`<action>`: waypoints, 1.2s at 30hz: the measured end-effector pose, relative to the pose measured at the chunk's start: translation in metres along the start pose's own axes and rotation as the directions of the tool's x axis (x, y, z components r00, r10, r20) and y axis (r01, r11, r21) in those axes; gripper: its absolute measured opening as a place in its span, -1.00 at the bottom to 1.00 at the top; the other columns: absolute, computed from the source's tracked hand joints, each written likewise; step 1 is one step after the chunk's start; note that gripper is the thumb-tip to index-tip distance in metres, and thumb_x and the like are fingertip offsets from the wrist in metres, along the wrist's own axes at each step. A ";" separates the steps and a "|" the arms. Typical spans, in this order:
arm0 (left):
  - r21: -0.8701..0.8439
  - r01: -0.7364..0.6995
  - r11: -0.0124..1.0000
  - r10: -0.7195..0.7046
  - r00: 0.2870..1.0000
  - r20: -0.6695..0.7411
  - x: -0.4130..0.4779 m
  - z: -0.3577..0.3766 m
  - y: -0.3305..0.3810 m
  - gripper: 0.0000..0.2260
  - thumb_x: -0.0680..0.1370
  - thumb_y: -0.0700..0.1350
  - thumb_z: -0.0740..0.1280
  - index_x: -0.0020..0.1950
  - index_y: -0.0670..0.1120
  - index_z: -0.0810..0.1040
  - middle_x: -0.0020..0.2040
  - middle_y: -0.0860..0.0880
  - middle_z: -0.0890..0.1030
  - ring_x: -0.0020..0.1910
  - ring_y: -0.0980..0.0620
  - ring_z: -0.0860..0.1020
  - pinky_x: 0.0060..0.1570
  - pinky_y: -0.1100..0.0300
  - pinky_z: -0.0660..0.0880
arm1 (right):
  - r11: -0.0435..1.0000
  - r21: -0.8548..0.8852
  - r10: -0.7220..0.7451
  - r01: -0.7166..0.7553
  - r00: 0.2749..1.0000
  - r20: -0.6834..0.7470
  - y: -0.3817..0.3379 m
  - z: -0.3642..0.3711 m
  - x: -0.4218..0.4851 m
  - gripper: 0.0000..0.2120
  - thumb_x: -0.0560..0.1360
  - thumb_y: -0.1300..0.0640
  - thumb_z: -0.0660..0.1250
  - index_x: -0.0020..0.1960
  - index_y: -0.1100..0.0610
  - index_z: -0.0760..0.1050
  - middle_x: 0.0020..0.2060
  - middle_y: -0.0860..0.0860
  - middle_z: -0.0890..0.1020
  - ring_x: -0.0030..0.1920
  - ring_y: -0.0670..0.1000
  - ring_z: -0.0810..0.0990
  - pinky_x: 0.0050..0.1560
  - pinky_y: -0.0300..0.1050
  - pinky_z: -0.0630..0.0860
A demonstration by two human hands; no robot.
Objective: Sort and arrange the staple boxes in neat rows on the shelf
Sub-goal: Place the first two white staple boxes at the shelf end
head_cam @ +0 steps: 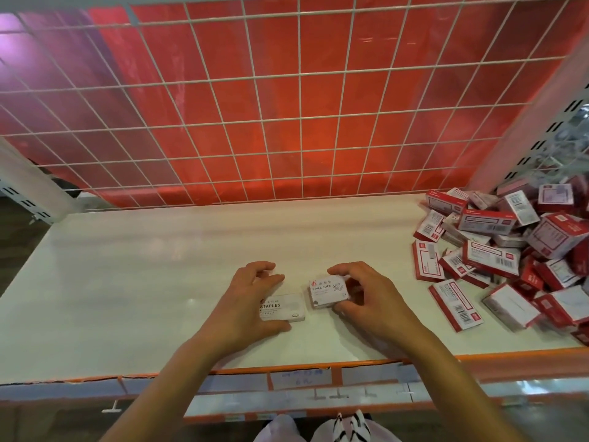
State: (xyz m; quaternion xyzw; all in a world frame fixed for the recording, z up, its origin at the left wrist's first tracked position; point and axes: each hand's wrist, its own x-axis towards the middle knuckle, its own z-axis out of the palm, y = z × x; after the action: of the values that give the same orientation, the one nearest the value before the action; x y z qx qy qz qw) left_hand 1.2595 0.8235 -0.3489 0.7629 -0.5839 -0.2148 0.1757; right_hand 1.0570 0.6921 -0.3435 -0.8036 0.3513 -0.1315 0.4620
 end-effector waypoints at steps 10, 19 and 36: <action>0.062 0.197 0.979 -0.189 0.975 -0.114 -0.003 -0.013 0.004 -0.54 0.37 0.12 0.51 0.23 0.07 0.53 0.00 0.10 0.43 -0.06 0.15 0.42 -0.13 0.34 0.44 | 0.990 -0.129 -0.069 0.062 0.996 -0.050 -0.003 0.003 0.013 -0.53 0.43 0.15 0.45 0.30 -0.01 0.44 0.07 -0.15 0.44 -0.03 -0.23 0.44 -0.15 -0.60 0.35; 0.041 0.309 0.950 -0.287 0.919 -0.272 -0.017 -0.016 0.007 -0.51 0.39 0.09 0.50 0.29 0.03 0.53 0.08 0.01 0.49 0.00 0.05 0.48 0.02 0.15 0.46 | 0.973 -0.202 -0.120 0.115 0.993 -0.013 -0.017 0.018 0.037 -0.54 0.40 0.19 0.43 0.29 0.06 0.47 0.13 0.02 0.52 0.04 -0.02 0.51 0.01 -0.26 0.47; 0.152 0.301 0.941 -0.258 0.933 -0.252 -0.057 -0.103 -0.130 -0.55 0.45 0.05 0.45 0.31 0.01 0.51 0.18 -0.01 0.51 0.07 0.02 0.53 0.05 0.19 0.39 | 0.956 -0.263 -0.159 0.132 0.984 -0.082 -0.115 0.164 0.074 -0.57 0.44 0.15 0.41 0.30 0.06 0.47 0.15 0.05 0.50 -0.02 -0.08 0.48 0.00 -0.36 0.37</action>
State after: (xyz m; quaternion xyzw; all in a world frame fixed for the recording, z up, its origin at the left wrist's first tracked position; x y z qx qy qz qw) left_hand 1.4077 0.9138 -0.3220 0.8712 -0.4625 -0.0923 0.1364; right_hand 1.2489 0.7854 -0.3439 -0.8725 0.3284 -0.1598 0.3247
